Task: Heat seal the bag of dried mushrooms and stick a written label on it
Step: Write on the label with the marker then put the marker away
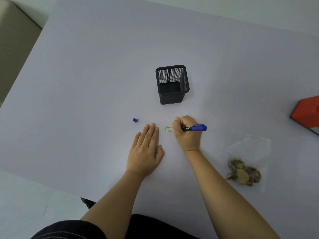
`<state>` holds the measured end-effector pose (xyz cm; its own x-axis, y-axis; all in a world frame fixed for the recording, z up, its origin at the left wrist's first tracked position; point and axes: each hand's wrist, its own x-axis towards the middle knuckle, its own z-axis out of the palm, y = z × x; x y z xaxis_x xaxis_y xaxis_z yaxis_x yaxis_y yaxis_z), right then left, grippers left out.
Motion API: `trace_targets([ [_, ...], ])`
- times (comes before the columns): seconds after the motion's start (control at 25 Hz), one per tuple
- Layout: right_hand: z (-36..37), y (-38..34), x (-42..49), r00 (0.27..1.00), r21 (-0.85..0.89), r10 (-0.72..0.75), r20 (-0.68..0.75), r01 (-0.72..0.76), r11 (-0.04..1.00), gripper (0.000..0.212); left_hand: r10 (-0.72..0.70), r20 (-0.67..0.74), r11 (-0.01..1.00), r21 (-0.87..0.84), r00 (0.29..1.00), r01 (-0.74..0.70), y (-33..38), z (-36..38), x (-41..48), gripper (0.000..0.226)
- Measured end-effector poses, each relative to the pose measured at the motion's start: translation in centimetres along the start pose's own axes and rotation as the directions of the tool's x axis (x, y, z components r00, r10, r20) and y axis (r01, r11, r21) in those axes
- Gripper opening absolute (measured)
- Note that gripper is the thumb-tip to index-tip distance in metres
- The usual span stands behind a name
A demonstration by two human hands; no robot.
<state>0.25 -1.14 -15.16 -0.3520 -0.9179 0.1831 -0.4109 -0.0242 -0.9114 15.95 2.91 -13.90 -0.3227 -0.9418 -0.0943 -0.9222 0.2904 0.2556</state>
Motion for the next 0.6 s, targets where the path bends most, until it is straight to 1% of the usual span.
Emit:
trace_targets([
  [0.16, -0.01, 0.05, 0.05, 1.000, -0.005, 0.013, -0.005, -0.013, 1.000, 0.041, -0.005, -0.001, 1.000, -0.002, 1.000, 0.005, 0.05, 0.12, 0.02, 0.057],
  [0.6, -0.06, -0.36, 0.07, 1.000, 0.003, 0.021, 0.003, -0.021, 1.000, 0.040, 0.006, -0.001, 1.000, 0.007, 1.000, -0.006, -0.25, 0.37, -0.14, 0.057],
])
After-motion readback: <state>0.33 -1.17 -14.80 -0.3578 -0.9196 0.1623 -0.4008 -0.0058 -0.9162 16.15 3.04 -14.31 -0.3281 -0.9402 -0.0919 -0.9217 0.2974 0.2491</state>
